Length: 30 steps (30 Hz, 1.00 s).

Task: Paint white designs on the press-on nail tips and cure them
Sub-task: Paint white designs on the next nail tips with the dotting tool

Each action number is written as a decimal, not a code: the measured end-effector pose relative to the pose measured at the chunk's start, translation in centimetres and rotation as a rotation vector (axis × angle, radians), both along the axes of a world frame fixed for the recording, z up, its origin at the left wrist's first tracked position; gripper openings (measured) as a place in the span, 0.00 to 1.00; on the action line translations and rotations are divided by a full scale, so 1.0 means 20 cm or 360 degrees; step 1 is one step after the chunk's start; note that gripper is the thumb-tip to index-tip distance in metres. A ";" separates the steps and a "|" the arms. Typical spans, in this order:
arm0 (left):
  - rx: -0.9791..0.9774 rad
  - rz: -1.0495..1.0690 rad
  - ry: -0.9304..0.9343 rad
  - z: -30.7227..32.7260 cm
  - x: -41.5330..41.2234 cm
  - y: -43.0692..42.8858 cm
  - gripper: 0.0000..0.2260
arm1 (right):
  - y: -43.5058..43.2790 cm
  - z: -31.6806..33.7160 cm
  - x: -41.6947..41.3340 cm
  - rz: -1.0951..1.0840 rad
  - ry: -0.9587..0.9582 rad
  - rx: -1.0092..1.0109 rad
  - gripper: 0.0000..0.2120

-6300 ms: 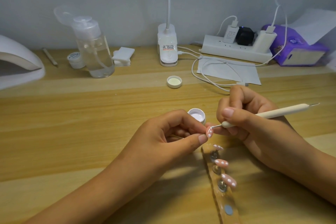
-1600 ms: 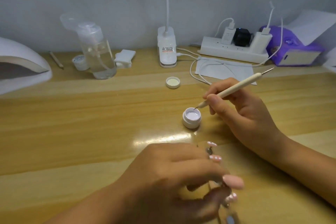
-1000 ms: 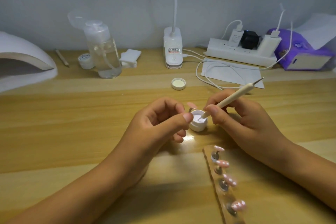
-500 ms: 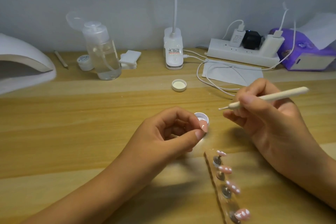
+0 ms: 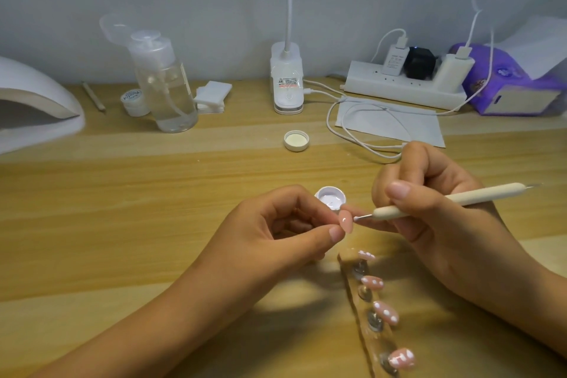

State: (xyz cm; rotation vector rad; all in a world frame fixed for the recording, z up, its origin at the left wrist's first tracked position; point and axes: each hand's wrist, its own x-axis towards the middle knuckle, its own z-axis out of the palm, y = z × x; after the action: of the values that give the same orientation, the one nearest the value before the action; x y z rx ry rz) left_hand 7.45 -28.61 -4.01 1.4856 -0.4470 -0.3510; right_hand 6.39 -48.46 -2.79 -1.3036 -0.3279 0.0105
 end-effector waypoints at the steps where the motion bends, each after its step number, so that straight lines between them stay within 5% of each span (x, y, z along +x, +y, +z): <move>1: 0.0002 0.0003 0.0004 0.00 0.00 0.00 0.03 | 0.00 0.00 0.00 0.0003 0.0010 0.0002 0.09; 30: -0.0025 -0.0029 0.0014 0.01 0.00 0.00 0.02 | 0.01 0.00 0.00 0.0078 0.0051 -0.0085 0.09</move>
State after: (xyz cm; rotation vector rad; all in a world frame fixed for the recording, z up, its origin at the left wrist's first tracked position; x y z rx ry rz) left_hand 7.38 -28.62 -3.74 1.4652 -0.4557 -0.3676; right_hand 6.46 -48.32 -2.88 -1.3467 -0.3341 0.0823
